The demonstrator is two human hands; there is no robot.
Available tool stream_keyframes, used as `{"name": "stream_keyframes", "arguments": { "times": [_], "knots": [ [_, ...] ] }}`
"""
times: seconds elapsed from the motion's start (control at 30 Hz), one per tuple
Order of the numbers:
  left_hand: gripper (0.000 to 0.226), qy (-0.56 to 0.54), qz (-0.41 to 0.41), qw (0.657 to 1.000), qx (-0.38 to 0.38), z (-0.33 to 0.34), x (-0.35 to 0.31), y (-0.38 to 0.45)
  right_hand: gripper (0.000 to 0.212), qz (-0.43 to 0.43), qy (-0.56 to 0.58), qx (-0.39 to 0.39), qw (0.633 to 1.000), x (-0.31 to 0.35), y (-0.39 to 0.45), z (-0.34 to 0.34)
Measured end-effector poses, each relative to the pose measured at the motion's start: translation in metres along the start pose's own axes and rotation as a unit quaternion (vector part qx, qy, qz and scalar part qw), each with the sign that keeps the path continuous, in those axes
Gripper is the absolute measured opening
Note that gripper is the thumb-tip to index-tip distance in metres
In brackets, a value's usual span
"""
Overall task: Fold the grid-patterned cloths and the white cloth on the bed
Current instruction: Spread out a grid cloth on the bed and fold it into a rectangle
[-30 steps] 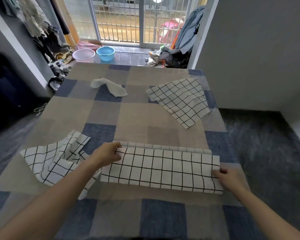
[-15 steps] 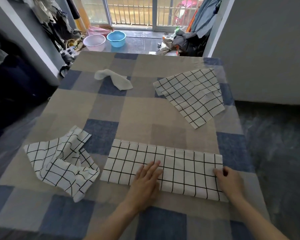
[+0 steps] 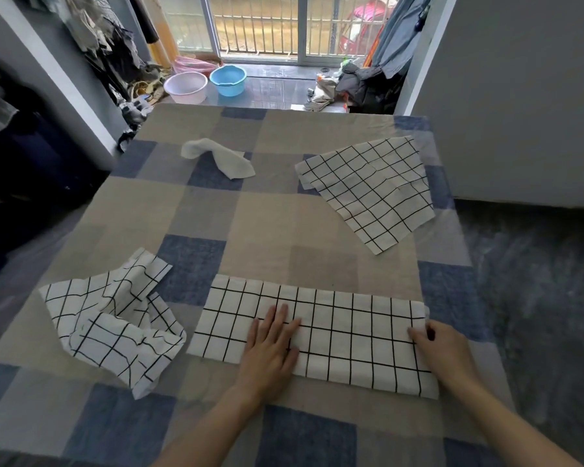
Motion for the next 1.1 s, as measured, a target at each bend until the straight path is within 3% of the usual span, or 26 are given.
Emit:
{"name": "stream_keyframes", "arguments": {
  "times": [0.27, 0.33, 0.4, 0.47, 0.57, 0.63, 0.8, 1.1],
  "knots": [
    [0.061, 0.006, 0.001, 1.0, 0.007, 0.001, 0.002, 0.006, 0.029, 0.044, -0.019, 0.012, 0.999, -0.001, 0.008, 0.002],
    [0.062, 0.015, 0.003, 1.0, 0.006, 0.002, 0.002, 0.006, 0.028, 0.064, -0.036, -0.024, 0.997, 0.008, 0.005, -0.001],
    [0.063, 0.018, 0.002, 1.0, 0.011, 0.002, 0.002, 0.007, 0.034, 0.003, -0.074, -0.105, 0.992, 0.033, -0.002, -0.002],
    [0.063, 0.019, 0.001, 1.0, 0.01, 0.002, 0.001, 0.006, 0.034, -0.13, -0.064, -0.147, 0.978, 0.076, -0.018, 0.012],
    [0.063, 0.019, 0.0, 1.0, 0.008, 0.002, 0.0, 0.006, 0.042, -0.293, -0.072, -0.099, 0.948, 0.133, -0.047, 0.066],
    [0.064, 0.016, -0.004, 1.0, 0.005, 0.001, 0.0, 0.006, 0.051, -0.323, -0.085, -0.044, 0.941, 0.152, -0.058, 0.109],
    [0.062, 0.007, -0.001, 1.0, 0.005, 0.0, 0.0, 0.006, 0.059, -0.278, -0.15, 0.023, 0.948, 0.134, -0.058, 0.157],
    [0.056, 0.017, -0.006, 1.0, 0.014, -0.001, 0.001, 0.007, 0.065, -0.214, -0.183, -0.006, 0.96, 0.093, -0.042, 0.132]
  ]
}}
Point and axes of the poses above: each hand's wrist, its own y-axis towards the middle knuckle, its own z-axis out of the palm, x = y × z, the point moved 5 cm from there along y, towards the middle knuckle
